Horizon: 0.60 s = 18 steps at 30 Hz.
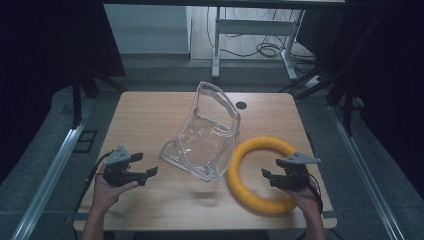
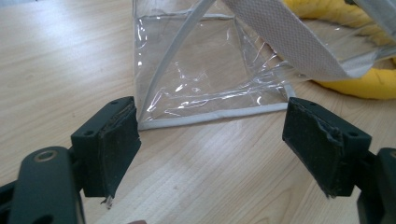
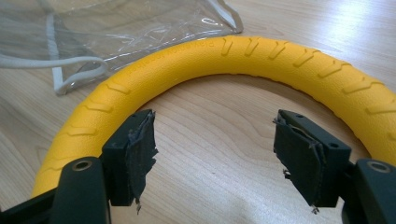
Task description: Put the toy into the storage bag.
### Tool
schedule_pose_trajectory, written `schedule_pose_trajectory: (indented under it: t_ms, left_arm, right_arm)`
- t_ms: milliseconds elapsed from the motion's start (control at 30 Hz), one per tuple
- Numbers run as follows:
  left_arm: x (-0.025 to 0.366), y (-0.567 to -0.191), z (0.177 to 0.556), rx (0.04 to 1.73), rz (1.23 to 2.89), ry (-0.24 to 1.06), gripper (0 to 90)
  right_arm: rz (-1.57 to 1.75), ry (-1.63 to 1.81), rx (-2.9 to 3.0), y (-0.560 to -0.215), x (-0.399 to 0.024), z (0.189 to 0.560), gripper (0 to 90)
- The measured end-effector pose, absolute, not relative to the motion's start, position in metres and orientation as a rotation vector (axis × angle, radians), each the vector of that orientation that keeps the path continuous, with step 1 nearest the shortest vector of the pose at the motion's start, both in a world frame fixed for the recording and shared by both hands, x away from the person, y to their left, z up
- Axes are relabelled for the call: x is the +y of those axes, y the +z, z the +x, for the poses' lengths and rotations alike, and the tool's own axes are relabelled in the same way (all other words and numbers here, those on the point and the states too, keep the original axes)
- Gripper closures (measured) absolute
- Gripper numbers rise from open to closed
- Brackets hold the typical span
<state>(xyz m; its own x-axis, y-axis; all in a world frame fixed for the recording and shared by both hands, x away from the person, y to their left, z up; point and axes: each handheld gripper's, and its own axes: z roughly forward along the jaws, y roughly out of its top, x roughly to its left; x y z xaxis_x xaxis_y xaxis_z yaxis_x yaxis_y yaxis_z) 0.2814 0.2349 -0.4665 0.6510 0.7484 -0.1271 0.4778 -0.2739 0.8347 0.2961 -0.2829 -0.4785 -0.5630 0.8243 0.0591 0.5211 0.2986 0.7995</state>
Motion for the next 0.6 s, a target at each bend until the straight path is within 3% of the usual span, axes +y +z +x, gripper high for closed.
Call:
schedule_pose_trajectory:
  t_ms: [233,600]
  left_arm:
    - [0.231,-0.468,0.277,0.964,1.931,0.388,18.4]
    - [0.216,-0.47,0.276,0.96,2.05,0.416,17.6]
  right_arm:
    - [1.273,1.174,2.192,-0.481,-0.287,0.295,35.6]
    - [1.173,1.043,2.402,-0.476,-0.284,0.299,35.9]
